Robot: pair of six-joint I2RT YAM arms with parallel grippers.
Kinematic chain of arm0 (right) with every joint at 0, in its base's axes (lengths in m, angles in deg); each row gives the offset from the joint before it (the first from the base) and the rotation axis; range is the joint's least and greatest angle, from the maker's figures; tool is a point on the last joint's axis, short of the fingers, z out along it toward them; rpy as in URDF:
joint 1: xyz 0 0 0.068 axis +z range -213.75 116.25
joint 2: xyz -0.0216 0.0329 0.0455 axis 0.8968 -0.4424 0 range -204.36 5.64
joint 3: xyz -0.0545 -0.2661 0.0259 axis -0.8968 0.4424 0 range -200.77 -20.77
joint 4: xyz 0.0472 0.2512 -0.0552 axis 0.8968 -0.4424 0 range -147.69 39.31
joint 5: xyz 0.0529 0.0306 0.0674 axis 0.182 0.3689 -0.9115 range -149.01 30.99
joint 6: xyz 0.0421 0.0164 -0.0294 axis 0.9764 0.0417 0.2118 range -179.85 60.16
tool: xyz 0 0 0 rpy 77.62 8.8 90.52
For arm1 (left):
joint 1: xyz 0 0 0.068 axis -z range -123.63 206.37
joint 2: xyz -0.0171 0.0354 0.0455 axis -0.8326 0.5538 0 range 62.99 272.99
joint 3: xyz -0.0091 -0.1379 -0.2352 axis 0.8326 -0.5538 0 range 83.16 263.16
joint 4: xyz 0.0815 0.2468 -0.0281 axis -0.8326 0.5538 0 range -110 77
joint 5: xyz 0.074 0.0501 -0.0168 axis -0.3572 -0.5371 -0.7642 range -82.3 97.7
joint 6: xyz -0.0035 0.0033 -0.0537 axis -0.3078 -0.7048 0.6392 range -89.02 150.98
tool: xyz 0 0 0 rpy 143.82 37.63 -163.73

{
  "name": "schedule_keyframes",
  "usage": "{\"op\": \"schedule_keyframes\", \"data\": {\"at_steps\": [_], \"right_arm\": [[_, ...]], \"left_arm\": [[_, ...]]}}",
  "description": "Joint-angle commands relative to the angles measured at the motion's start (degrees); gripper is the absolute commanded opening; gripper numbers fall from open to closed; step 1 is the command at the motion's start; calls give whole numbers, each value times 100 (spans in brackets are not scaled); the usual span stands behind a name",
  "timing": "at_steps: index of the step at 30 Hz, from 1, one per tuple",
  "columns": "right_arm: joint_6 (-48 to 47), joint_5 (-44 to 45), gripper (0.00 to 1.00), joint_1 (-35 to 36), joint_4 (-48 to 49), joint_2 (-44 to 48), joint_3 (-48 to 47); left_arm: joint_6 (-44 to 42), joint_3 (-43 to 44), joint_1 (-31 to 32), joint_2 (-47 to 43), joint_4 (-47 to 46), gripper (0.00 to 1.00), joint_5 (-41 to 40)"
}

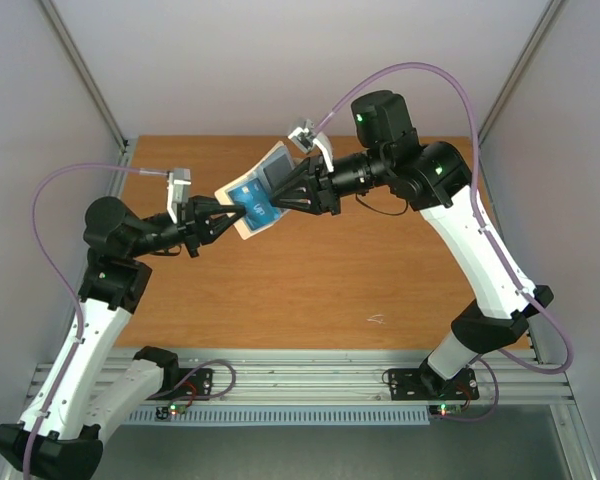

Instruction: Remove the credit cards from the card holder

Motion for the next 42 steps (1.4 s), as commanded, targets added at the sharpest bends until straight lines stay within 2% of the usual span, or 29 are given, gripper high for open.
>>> {"op": "schedule_keyframes", "data": {"at_steps": [1,10,15,20,23,28,34,42], "right_arm": [[217,-152,25,26,158,23,120],[152,-254,20,236,175,-157,93],[72,-261,21,237,146,-149,86],[19,-628,12,237,143,-156,79],[-112,-707,19,124,109,-27,115],[113,-697,21,-234,221,0,100],[265,-606,23,-221,229,-159,-5],[0,-425,28,100,29,-274,-48]], "left_arm": [[133,81,-24,-90,-724,0,183],[185,45,-21,-148,-792,0,198],[231,-2,-19,-180,-852,0,218],[254,-14,-21,-144,-884,0,215],[252,-10,-18,-147,-876,0,236],[264,-47,-8,-161,-923,0,237],[268,-48,-14,-178,-928,0,229],[266,-55,-8,-156,-918,0,219]]}}
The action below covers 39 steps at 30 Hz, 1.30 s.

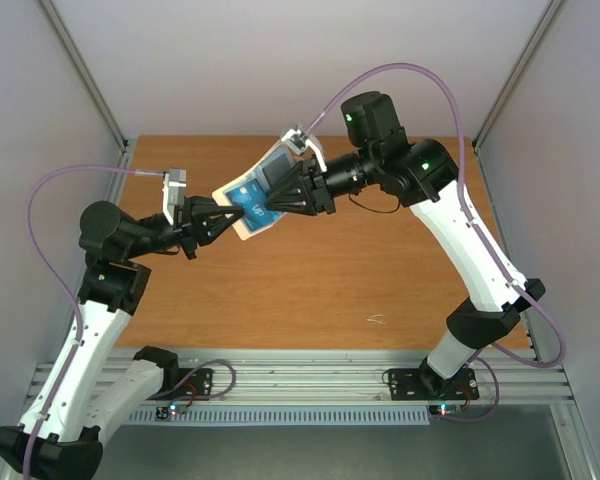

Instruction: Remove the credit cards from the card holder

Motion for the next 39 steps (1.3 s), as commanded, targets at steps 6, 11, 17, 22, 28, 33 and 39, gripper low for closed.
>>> {"op": "schedule_keyframes", "data": {"at_steps": [6,11,17,22,28,33,39], "right_arm": [[-287,-115,16,346,-215,-270,-338],[-516,-389,1,338,-240,-99,-216],[-140,-312,1,159,290,82,30],[-68,-316,1,157,388,98,49],[-220,-2,20,145,121,149,78],[-441,444,20,-6,-106,349,356],[-595,525,13,1,-361,359,474]], "left_arm": [[21,-47,-10,-69,-419,0,29],[21,-74,-14,-82,-311,0,-31],[72,-192,14,-84,-300,19,-66],[191,-244,70,-84,-292,12,-105],[284,-254,82,-84,-491,0,-103],[368,-297,81,-121,-595,0,-92],[347,-285,86,-105,-608,0,-53]]}}
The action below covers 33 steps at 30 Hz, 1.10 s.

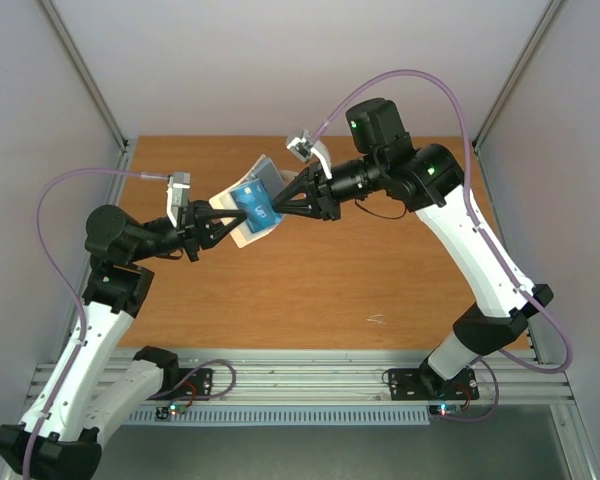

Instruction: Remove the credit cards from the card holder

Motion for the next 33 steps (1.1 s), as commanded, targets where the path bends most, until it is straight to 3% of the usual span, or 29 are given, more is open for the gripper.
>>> {"op": "schedule_keyframes", "data": {"at_steps": [1,18,23,28,33], "right_arm": [[-205,161,11,-3,-247,129,150],[-26,362,8,176,103,-125,163],[-4,-32,1,200,239,-178,120],[-14,-349,1,92,392,11,272],[7,-350,1,-68,415,171,421]], "left_arm": [[-5,3,9,-48,-468,0,28],[-53,30,16,-14,-529,0,53],[-53,30,13,-10,-528,0,64],[-53,13,12,-15,-475,0,62],[-37,-37,17,-23,-450,9,103]]}}
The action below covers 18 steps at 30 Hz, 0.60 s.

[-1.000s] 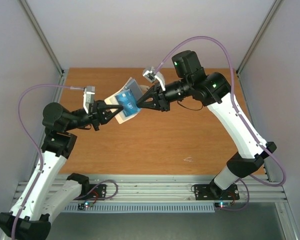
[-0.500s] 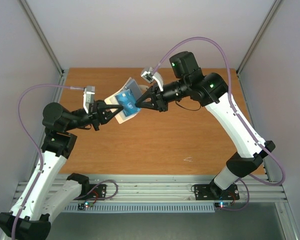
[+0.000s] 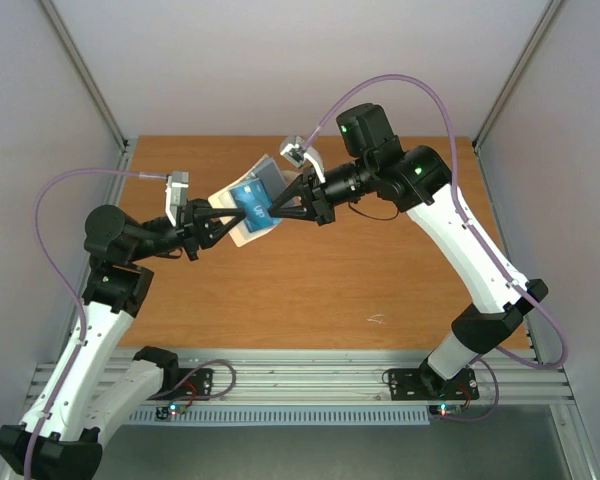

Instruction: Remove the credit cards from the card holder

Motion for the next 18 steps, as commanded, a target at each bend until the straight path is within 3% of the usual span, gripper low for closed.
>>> {"op": "schedule_keyframes", "data": {"at_steps": [1,10,13,18], "right_arm": [[32,-121,1,-102,247,224,56],[8,-133,1,-195,244,263,17],[26,-263,1,-205,243,225,0],[53,-276,8,-209,251,193,-3]], "left_arm": [[-43,-40,41,-23,-426,11,120],[-8,-53,37,-31,-452,13,163],[-16,-40,42,-24,-464,2,164],[-38,-36,39,-32,-466,0,136]]}}
